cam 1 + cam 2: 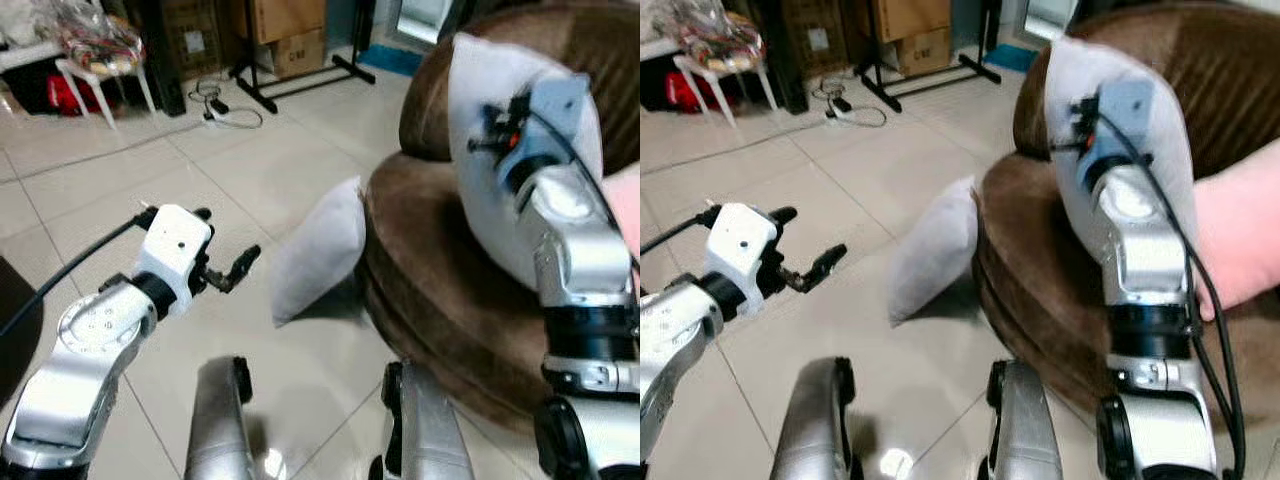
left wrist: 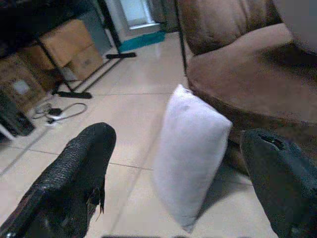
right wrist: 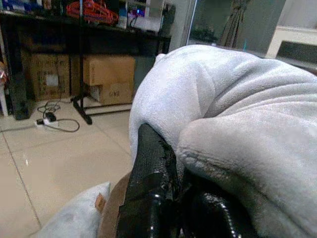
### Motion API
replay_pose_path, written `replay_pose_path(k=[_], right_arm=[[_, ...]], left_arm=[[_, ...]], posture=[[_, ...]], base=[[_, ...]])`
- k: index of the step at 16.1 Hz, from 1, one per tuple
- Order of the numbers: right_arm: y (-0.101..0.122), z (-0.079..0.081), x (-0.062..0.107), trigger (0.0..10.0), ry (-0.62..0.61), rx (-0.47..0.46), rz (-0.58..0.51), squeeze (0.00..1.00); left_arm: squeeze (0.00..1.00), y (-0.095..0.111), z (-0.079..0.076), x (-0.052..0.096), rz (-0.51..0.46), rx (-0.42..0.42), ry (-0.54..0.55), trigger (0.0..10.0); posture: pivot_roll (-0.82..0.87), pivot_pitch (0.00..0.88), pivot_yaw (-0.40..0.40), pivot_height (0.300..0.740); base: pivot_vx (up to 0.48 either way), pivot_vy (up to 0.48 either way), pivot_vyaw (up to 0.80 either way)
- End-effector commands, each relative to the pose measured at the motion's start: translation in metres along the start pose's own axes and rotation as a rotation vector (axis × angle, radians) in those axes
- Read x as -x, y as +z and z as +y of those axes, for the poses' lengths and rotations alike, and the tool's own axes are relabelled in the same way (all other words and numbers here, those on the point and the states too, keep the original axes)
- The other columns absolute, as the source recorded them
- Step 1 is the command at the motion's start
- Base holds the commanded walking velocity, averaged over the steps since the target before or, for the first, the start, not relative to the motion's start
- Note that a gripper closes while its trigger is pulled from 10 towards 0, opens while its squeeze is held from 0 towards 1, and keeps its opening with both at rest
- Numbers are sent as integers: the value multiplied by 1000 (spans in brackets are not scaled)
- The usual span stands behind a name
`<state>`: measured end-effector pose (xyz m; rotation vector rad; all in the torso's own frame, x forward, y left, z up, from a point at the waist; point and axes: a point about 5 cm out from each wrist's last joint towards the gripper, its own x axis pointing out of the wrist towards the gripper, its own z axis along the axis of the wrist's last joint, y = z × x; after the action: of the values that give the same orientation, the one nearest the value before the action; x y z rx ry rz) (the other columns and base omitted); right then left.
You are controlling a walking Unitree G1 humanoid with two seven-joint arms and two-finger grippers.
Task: Move the pillow to the sofa from floor
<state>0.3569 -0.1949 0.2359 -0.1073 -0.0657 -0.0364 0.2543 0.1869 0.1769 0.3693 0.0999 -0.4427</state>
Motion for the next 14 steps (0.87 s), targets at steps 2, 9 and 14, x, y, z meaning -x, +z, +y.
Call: replay_pose_path(k=[2,9,14], right_arm=[[-20,-5,5,10000,-51,-20,78,0],[-41,-8,27,10000,-91,-25,136,0],[-39,-8,28,10000,-92,-32,135,0]], left_arm=[[0,-8,4,-3,43,-69,70,10000],[0,-4,5,-9,-11,-147,163,10000],[0,-6,5,-9,-18,-143,175,10000]], posture=[[48,0,-41,575],[41,0,-37,645],[39,0,-38,695]], base=[[0,0,0],[0,0,0],[0,0,0]])
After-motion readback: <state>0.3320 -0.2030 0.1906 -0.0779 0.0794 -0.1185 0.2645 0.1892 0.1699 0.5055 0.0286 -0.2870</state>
